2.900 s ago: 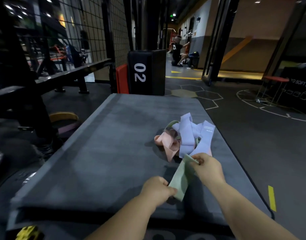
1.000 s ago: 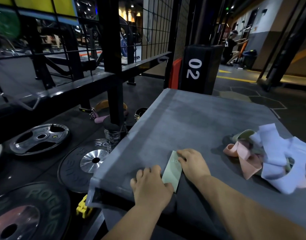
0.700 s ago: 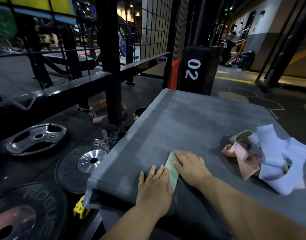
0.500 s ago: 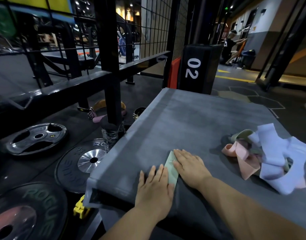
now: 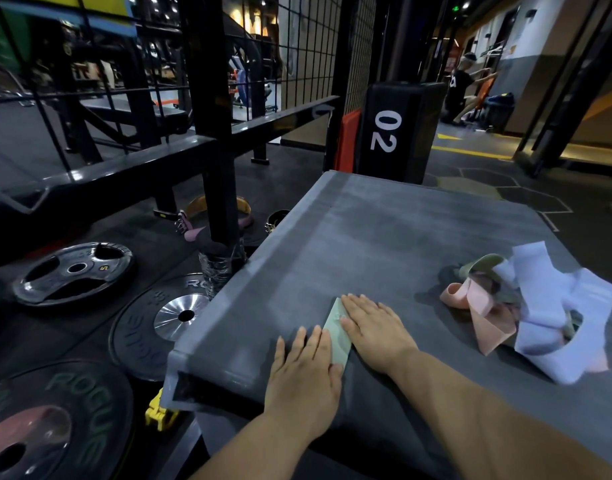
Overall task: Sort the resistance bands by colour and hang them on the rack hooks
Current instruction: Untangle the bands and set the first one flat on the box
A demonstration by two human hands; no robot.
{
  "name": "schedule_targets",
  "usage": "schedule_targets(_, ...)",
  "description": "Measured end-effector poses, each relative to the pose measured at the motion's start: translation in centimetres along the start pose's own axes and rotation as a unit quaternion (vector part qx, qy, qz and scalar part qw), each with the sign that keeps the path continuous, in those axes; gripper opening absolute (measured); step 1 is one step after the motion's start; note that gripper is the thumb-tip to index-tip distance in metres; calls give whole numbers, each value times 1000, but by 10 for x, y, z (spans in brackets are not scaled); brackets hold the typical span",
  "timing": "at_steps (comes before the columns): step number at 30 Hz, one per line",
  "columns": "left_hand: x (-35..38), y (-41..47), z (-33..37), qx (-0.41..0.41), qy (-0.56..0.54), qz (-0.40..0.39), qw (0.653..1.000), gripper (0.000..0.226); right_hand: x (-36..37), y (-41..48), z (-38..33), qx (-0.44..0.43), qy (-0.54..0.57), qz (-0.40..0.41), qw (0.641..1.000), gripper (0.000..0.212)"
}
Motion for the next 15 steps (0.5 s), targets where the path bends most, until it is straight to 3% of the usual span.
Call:
schedule_targets(12, -4, -4, 2, -1, -19, 36, 999, 97, 0, 0, 0, -4, 19, 22, 1000, 54)
schedule_targets(15, -5, -2, 0, -14, -83, 111, 990, 70, 0, 0, 1, -2, 31, 29, 999, 54)
Point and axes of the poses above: each hand's wrist, its own y-axis towards the middle knuckle, its own x-axis out of the palm, z = x × y, the point moved 1 cm from there along y, towards the middle knuckle, and after that the axes turned 1 degree about -x, right-handed, at the moved point
